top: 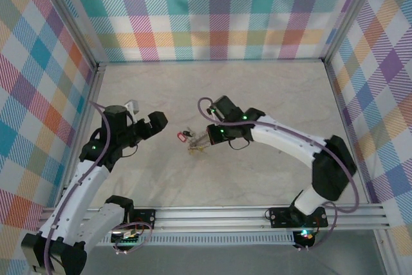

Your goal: Put the keys on the keyring

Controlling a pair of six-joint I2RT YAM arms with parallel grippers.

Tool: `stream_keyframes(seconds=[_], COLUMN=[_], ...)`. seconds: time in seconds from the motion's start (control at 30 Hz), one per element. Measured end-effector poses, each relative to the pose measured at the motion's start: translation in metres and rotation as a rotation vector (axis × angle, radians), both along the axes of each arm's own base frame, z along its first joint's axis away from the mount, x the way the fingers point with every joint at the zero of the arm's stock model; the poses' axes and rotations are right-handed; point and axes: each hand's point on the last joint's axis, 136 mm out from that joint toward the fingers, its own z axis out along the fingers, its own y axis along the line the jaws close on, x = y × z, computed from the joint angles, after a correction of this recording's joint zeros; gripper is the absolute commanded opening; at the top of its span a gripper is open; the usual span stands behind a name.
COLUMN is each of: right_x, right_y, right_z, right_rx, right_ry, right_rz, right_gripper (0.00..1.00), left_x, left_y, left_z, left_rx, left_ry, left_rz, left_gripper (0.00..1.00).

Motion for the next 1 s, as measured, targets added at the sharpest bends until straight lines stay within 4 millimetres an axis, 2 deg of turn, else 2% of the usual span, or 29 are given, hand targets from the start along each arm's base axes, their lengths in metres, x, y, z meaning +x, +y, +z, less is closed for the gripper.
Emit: stream_keyframes(seconds=[0.07, 0.17, 0.27, 0.37, 0.47, 0.53, 0.7, 0.77, 0.9, 1.0], right_x=[-0.006, -0.016, -0.023, -0.021, -0.022, -0.026, -0.053, -0.061, -0.074, -0.081], right_y=[-0.005, -0.011, -0.014, -0.022, -0.034, -0.039, -0.051, -0.053, -0.055, -0.055], right_z=[0.008, 0.021, 0.039, 0.054, 0.067, 0.077, 0.091, 0.094, 0.094, 0.097], right_rx=[-0.004, 0.009, 0.056, 0.086, 0.107, 0.135, 0.185, 0.195, 0.212, 0.228], right_ry=[-0.079, -0.17, -0.225, -0.266, -0.299, -0.344, -0.473, -0.514, -0.573, -0.612], right_rz=[0.1, 0.235, 0.339, 0.382, 0.414, 0.458, 0.591, 0.64, 0.722, 0.763], right_gripper=[0.0, 0.0, 0.0, 0.0, 0.0, 0.0, 0.0, 0.0, 0.0, 0.0], left_x=[0.001, -0.002, -0.014, -0.026, -0.035, -0.042, -0.065, -0.071, -0.079, -0.094], left_y=[-0.012, -0.048, -0.081, -0.106, -0.128, -0.141, -0.168, -0.18, -0.202, -0.213], left_z=[0.005, 0.035, 0.06, 0.072, 0.066, 0.057, 0.038, 0.029, 0.02, 0.022], left_rx=[-0.003, -0.011, 0.001, 0.006, 0.022, 0.039, 0.089, 0.117, 0.156, 0.178], left_ry=[-0.033, -0.214, -0.387, -0.501, -0.563, -0.592, -0.679, -0.683, -0.709, -0.777], left_rz=[-0.062, -0.259, -0.435, -0.581, -0.723, -0.803, -1.02, -1.109, -1.242, -1.324], left_gripper=[1.0, 0.99, 1.0, 0.98, 0.87, 0.73, 0.53, 0.47, 0.45, 0.33])
